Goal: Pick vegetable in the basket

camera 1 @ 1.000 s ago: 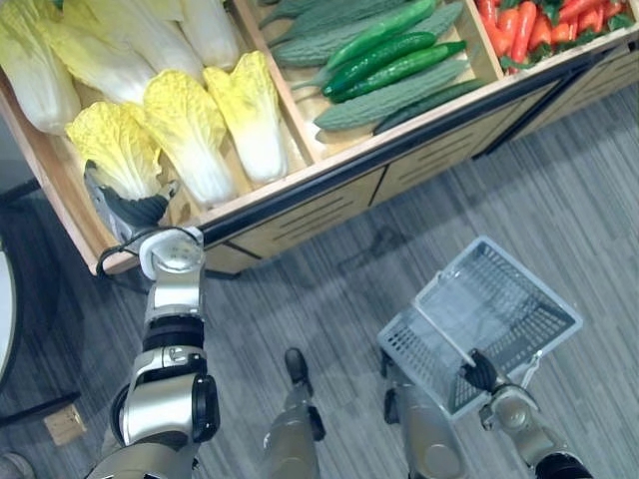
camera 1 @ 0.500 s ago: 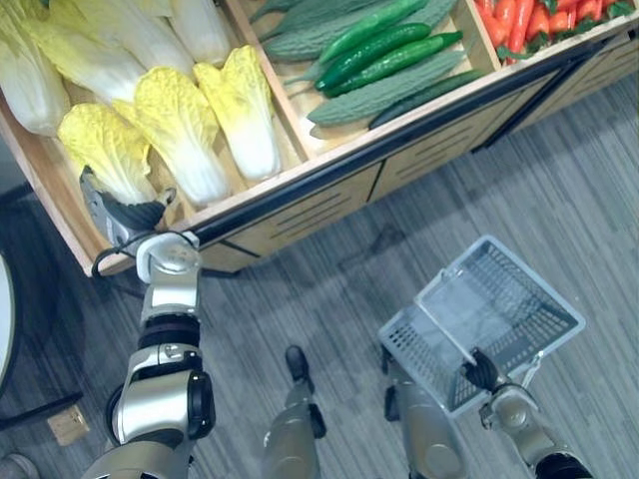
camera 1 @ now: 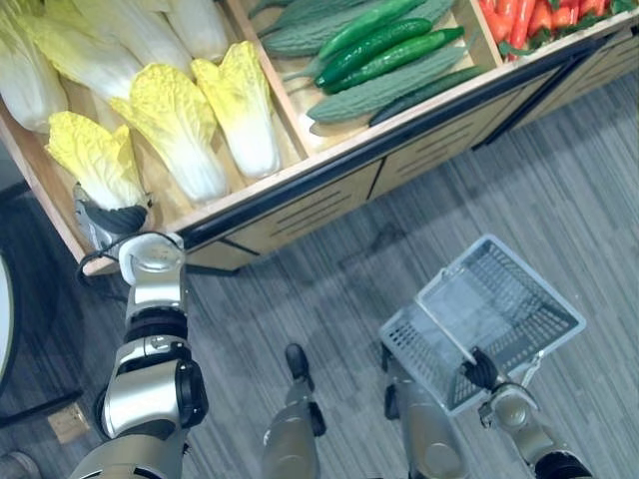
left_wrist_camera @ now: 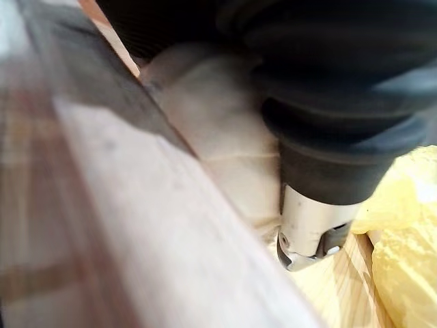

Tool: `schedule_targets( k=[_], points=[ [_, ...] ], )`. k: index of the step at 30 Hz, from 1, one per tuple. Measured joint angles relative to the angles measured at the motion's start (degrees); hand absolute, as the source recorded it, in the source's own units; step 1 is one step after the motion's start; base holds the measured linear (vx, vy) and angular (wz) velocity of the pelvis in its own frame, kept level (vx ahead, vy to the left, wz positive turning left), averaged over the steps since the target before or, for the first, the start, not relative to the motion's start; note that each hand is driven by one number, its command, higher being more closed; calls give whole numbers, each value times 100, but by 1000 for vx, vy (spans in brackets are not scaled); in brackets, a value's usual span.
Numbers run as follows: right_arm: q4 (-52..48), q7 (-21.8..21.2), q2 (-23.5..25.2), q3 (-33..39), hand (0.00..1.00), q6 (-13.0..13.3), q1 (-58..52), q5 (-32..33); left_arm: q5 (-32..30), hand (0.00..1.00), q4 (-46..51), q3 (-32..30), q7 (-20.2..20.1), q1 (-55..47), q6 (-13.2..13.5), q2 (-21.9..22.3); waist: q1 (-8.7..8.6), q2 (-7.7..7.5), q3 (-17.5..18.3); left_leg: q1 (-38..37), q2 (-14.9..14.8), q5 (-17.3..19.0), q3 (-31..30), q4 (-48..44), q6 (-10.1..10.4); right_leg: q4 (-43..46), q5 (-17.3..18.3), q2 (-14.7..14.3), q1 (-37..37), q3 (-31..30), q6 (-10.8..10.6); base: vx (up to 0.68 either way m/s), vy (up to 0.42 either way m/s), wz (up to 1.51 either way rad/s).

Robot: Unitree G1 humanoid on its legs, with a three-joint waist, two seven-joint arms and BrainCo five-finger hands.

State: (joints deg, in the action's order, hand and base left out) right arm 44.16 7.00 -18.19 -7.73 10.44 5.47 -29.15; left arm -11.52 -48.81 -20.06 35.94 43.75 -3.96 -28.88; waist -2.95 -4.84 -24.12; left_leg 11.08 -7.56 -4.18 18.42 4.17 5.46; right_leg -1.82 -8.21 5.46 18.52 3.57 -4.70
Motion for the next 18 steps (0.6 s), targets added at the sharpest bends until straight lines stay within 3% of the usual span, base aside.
schedule_targets(
  k=[4, 11, 15, 18],
  points=[
    [19, -12, -1, -62, 100, -8, 1, 44, -85, 100, -227, 68, -260, 130, -26, -113, 1, 0, 0, -39, 9, -10, -11, 2, -14, 0, -9, 17, -49, 7, -13, 0, 0, 0],
    [123, -128, 7, -68, 100, -16, 2, 49, -65, 100, -329, 166, -303, 136, -64, -29, 3, 0, 0, -212, 33, -14, -1, 25, -19, 0, -14, 46, -203, -2, -21, 0, 0, 0],
    [149, -133, 37, -65, 100, -27, -15, 39, 298, 100, 464, -44, -145, -181, -38, 455, -7, -9, 6, -289, 48, -13, -18, 32, -19, 0, -13, 63, -291, 14, -21, 5, 1, 1],
    [175, -123, 99, -54, 100, -42, -87, -35, 698, 100, 1389, -244, 325, -572, 149, 960, -10, -10, 7, -464, 59, -12, -19, 72, -18, 0, -10, 66, -451, 14, -24, 21, 5, 0]
  ],
)
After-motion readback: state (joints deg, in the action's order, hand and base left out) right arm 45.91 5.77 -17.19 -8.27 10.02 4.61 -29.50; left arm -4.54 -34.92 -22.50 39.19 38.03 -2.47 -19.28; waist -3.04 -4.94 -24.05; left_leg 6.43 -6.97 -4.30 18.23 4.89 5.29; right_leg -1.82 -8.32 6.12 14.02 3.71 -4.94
